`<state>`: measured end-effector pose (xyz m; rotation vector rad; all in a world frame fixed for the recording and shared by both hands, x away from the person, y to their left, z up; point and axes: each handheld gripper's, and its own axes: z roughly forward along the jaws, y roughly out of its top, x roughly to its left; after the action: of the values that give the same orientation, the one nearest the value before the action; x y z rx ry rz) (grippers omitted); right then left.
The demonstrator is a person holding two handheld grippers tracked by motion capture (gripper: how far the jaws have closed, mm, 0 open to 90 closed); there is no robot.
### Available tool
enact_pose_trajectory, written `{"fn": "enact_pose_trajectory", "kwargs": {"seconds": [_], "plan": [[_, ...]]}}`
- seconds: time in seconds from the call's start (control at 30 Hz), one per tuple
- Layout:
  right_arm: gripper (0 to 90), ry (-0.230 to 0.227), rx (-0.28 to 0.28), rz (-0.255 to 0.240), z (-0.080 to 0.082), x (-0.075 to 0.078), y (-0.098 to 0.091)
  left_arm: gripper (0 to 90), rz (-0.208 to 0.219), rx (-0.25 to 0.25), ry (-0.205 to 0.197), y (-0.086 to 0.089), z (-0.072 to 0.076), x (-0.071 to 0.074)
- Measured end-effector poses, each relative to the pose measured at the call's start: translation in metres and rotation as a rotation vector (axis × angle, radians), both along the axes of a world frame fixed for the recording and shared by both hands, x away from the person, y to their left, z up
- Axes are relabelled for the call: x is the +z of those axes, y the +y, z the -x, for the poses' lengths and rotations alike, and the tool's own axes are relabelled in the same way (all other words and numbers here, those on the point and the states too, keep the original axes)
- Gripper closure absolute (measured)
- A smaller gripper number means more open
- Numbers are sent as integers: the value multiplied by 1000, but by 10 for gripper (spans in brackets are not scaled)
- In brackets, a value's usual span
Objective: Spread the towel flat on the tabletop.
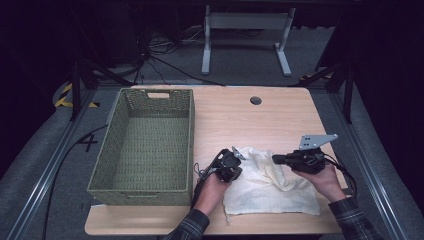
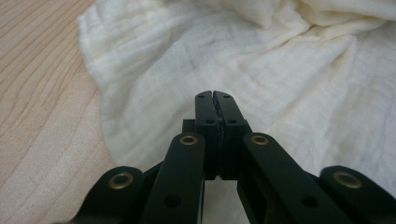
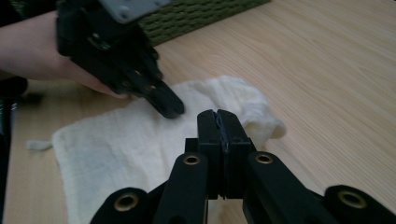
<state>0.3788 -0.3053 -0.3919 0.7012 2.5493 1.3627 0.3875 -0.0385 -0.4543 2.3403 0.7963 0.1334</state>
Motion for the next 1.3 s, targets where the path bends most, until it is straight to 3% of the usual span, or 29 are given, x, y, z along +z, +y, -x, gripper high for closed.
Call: {"fn": "enact_pose_trajectory", "kwargs": {"seconds": [0.17, 0.27, 0.43, 0.63, 0.9, 0.93, 0.97, 1.0, 1.07, 1.3], "plan": [[888, 19, 118, -6, 9, -3, 39, 898, 1, -2, 0, 0, 0, 0], [815, 28, 177, -14, 14, -6, 49, 898, 4, 0, 1, 1, 0, 0], [800, 5, 122, -11, 12, -2, 31, 898, 4, 0, 1, 1, 0, 0], [777, 68, 26, 56, -4, -28, 4, 898, 1, -2, 1, 0, 0, 0], [670, 151, 28, 54, -18, -45, 1, 898, -2, -7, -1, 0, 0, 0], [677, 164, 33, 58, -19, -47, 3, 898, -3, -7, -2, 0, 0, 0], [768, 173, 47, 77, -19, -51, 5, 897, -3, -7, -3, 0, 0, 0], [768, 173, 47, 77, -19, -51, 5, 897, -4, -8, -3, 0, 0, 0], [850, 153, 58, 74, -17, -49, 5, 898, -5, -9, -4, 0, 0, 0], [874, 79, 26, 44, -13, -33, -6, 898, -5, -7, -7, 0, 0, 0]]}}
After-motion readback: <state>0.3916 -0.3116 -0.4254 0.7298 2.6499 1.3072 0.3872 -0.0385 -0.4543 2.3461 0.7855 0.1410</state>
